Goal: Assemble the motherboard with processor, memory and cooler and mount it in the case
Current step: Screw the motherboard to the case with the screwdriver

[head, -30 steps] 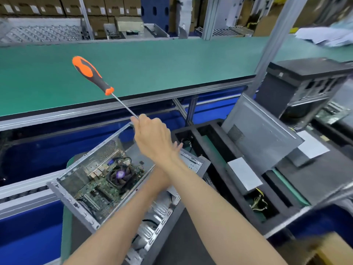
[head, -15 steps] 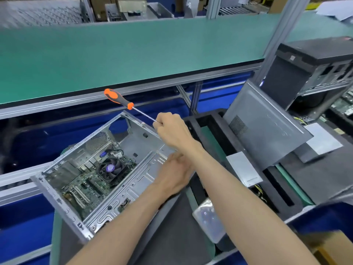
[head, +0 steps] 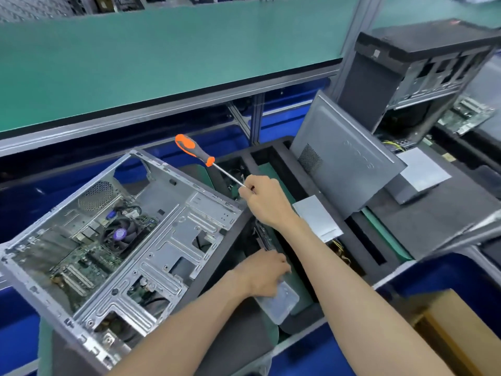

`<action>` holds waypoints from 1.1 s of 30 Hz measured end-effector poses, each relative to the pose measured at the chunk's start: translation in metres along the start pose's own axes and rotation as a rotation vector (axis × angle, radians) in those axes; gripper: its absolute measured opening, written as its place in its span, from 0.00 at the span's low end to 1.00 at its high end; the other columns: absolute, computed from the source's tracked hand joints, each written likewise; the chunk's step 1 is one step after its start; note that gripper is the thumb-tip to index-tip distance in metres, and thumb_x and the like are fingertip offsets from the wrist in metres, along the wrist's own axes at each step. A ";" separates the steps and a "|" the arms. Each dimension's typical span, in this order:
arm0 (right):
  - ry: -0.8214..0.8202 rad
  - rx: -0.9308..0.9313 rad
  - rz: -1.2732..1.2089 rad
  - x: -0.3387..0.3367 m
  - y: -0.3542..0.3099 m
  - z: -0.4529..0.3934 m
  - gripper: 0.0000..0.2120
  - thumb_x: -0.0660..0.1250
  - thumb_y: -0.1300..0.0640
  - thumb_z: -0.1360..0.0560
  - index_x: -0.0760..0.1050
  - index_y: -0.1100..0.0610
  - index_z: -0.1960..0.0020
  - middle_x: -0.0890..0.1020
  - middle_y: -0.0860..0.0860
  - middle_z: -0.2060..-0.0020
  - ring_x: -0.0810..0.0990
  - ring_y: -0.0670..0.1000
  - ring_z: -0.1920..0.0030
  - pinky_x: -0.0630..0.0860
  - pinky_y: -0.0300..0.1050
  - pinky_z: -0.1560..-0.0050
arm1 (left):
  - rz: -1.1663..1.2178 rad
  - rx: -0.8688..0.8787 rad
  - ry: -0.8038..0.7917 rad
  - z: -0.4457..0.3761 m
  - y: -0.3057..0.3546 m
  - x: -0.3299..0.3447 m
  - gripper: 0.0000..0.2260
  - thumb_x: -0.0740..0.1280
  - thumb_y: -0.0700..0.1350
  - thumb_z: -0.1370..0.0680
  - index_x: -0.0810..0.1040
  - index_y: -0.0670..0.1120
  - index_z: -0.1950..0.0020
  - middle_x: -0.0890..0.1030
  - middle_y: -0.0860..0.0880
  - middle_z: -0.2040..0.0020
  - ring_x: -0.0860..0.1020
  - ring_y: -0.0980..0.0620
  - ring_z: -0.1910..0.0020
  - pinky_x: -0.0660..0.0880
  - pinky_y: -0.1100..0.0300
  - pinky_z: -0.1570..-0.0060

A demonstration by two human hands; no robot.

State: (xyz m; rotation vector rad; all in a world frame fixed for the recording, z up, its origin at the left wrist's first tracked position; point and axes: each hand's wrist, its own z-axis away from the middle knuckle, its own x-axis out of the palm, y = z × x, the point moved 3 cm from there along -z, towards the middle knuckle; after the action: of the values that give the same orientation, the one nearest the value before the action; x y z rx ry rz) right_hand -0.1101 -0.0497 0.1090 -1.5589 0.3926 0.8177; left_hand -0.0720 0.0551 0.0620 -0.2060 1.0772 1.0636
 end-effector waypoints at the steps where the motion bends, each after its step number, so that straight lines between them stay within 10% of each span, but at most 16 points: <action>1: 0.013 0.022 -0.015 -0.001 0.012 0.008 0.14 0.62 0.55 0.22 0.68 0.59 0.64 0.71 0.49 0.73 0.67 0.50 0.71 0.65 0.48 0.69 | -0.023 0.026 -0.014 -0.006 -0.003 0.014 0.23 0.68 0.38 0.26 0.73 0.43 0.30 0.73 0.43 0.33 0.71 0.42 0.35 0.67 0.51 0.37; 6: 0.079 0.125 -0.076 0.003 0.070 0.049 0.13 0.63 0.55 0.23 0.69 0.58 0.65 0.72 0.49 0.73 0.69 0.50 0.69 0.68 0.50 0.66 | -0.056 0.095 -0.040 -0.033 -0.020 0.061 0.39 0.69 0.39 0.35 0.63 0.54 0.25 0.66 0.51 0.31 0.65 0.47 0.33 0.59 0.51 0.29; 11: 0.064 0.248 -0.114 0.022 0.122 0.092 0.11 0.64 0.56 0.25 0.70 0.55 0.65 0.74 0.49 0.73 0.70 0.50 0.70 0.70 0.52 0.64 | -0.063 0.066 0.119 -0.036 -0.030 0.073 0.36 0.72 0.49 0.36 0.67 0.51 0.29 0.70 0.49 0.38 0.68 0.47 0.43 0.71 0.52 0.43; 16: -0.001 0.424 -0.208 0.046 0.160 0.133 0.06 0.65 0.61 0.26 0.76 0.51 0.59 0.75 0.48 0.70 0.67 0.43 0.73 0.65 0.36 0.71 | -0.072 -0.152 0.254 -0.022 -0.041 0.090 0.43 0.65 0.62 0.35 0.62 0.46 0.23 0.70 0.48 0.37 0.68 0.45 0.43 0.73 0.51 0.43; 20: -0.015 0.503 -0.316 0.058 0.172 0.151 0.10 0.68 0.62 0.27 0.77 0.51 0.48 0.76 0.47 0.67 0.69 0.43 0.71 0.65 0.34 0.70 | -0.126 -0.212 0.453 -0.009 -0.032 0.108 0.33 0.67 0.60 0.32 0.76 0.42 0.32 0.79 0.42 0.43 0.74 0.41 0.54 0.75 0.50 0.60; 33: -0.295 0.398 -0.734 0.069 0.181 0.166 0.21 0.68 0.68 0.31 0.84 0.49 0.45 0.86 0.50 0.59 0.80 0.43 0.58 0.76 0.36 0.54 | -0.299 -0.291 0.424 -0.012 -0.015 0.116 0.29 0.61 0.60 0.24 0.76 0.40 0.32 0.78 0.37 0.40 0.75 0.39 0.52 0.76 0.46 0.56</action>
State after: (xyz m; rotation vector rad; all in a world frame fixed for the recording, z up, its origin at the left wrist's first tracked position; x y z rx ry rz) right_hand -0.2289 0.0939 -0.0657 -1.0623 -0.2249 0.3491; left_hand -0.0604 0.1103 -0.0415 -0.8306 1.2157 0.9203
